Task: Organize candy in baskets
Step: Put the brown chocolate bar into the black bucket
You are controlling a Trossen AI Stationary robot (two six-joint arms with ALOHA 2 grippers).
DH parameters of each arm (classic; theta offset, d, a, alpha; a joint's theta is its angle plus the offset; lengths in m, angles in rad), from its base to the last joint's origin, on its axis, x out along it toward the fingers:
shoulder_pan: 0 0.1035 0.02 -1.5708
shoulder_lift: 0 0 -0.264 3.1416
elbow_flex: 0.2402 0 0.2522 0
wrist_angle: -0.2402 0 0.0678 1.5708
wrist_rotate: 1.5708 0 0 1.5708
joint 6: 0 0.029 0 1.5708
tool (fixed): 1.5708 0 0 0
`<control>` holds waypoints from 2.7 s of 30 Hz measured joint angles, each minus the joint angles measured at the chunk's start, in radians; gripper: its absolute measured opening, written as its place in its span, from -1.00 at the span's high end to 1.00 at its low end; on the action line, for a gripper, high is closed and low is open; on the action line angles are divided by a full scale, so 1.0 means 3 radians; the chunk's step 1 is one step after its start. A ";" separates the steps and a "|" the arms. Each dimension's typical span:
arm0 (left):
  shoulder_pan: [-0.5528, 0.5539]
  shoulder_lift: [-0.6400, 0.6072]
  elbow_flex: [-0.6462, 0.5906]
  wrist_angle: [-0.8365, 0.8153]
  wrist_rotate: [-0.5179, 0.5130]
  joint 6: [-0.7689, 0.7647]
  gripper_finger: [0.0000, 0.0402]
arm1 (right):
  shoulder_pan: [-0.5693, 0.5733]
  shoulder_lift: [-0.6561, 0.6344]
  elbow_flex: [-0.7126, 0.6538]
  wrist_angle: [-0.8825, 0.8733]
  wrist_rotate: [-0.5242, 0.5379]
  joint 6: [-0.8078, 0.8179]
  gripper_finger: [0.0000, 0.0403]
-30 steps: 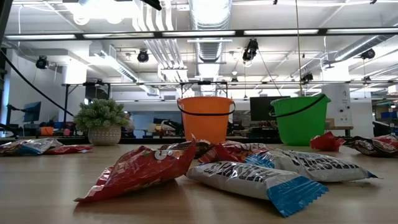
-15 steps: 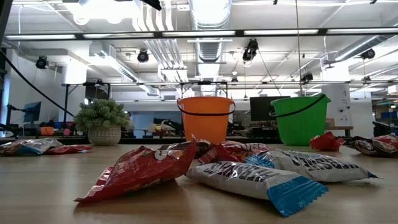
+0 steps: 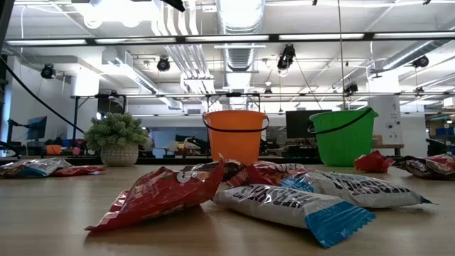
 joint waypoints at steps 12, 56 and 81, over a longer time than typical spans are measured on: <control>0.0000 -0.0113 0.0000 0.0045 -0.0001 0.0010 0.00 | 0.0000 -0.0005 -0.0004 0.0026 -0.0218 -0.0264 0.64; -0.0031 -0.0031 0.0000 -0.0273 0.0096 -0.1427 -0.19 | -0.0303 -0.0266 -0.0005 -0.1517 0.0799 -0.1530 0.31; -0.1037 0.0446 0.0000 -0.0400 0.0184 -0.1187 -0.15 | -0.0381 -0.0589 -0.0008 -0.1515 0.1749 -0.1685 0.31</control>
